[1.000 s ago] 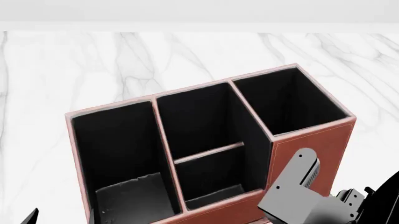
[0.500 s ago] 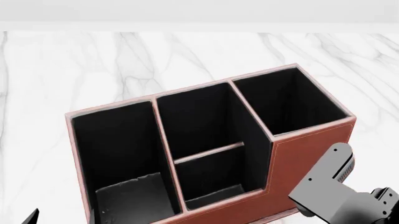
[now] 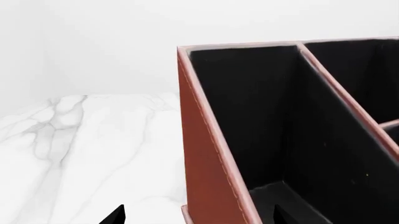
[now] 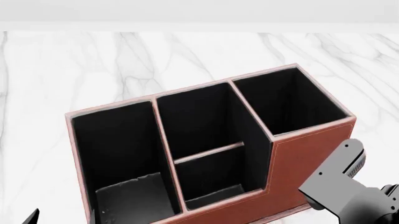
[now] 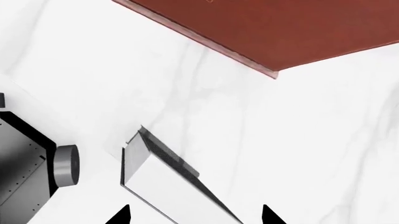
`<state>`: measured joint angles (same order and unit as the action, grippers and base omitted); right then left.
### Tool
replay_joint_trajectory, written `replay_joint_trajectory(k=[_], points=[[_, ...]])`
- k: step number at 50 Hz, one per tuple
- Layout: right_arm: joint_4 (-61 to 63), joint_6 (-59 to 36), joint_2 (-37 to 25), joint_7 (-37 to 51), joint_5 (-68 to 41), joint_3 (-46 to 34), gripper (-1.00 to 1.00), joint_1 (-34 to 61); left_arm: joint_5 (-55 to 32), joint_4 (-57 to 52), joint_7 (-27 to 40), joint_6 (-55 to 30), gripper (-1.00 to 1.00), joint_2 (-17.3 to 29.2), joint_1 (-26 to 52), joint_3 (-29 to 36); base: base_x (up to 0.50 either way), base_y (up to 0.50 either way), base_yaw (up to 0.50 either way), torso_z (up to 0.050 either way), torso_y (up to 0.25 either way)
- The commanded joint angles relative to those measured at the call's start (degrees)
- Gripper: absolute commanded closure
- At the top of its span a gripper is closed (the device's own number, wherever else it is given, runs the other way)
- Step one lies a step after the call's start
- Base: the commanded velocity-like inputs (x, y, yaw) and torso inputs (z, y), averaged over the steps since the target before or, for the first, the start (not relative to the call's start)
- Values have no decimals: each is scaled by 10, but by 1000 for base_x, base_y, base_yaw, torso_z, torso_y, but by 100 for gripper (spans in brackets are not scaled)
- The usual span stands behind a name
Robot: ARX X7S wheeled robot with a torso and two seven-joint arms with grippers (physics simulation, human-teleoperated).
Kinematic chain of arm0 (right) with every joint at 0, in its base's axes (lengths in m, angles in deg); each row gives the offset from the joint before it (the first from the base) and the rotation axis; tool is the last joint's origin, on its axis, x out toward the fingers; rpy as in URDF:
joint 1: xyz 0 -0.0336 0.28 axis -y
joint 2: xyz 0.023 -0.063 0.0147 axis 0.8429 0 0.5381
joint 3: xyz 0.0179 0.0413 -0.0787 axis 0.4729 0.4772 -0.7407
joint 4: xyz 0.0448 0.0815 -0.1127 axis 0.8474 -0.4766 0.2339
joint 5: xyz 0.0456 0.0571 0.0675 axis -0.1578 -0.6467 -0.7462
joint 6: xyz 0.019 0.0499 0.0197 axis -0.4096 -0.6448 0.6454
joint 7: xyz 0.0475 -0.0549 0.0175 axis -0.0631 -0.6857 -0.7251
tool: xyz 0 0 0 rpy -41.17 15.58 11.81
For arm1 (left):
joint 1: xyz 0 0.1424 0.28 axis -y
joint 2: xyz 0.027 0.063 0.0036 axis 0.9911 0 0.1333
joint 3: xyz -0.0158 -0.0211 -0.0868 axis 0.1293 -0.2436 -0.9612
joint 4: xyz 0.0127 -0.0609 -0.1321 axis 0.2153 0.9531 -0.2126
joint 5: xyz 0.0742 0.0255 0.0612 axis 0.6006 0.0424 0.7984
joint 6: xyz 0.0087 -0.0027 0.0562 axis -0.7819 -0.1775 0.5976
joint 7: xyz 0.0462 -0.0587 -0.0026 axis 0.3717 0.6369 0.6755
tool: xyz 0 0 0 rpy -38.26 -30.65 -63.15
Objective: Pick up the book and place it in the left compartment of the caddy.
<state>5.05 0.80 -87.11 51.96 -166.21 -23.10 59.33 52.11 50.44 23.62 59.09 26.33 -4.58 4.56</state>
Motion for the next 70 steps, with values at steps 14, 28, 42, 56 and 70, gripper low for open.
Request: replay_joint_trajectory(k=[14, 28, 42, 56, 70], points=[[-22, 42, 16, -44, 31, -34, -100, -39, -3, -1, 6, 2, -100, 4, 1, 5, 0, 0, 0, 0, 0], [-46, 63, 27, -64, 60, -51, -100, -55, -6, -5, 8, 2, -100, 7, -1, 9, 0, 0, 0, 0, 0], [-78, 101, 39, -92, 93, -71, -100, -86, -8, -11, 11, 2, -100, 10, -3, 12, 0, 0, 0, 0, 0], [-84, 141, 50, -115, 130, -92, 100, -115, -8, -11, 13, 5, -100, 13, -4, 17, 0, 0, 0, 0, 0], [-93, 153, 54, -121, 130, -94, 100, -123, -9, -11, 16, 7, -100, 15, -4, 21, 0, 0, 1, 0, 0]])
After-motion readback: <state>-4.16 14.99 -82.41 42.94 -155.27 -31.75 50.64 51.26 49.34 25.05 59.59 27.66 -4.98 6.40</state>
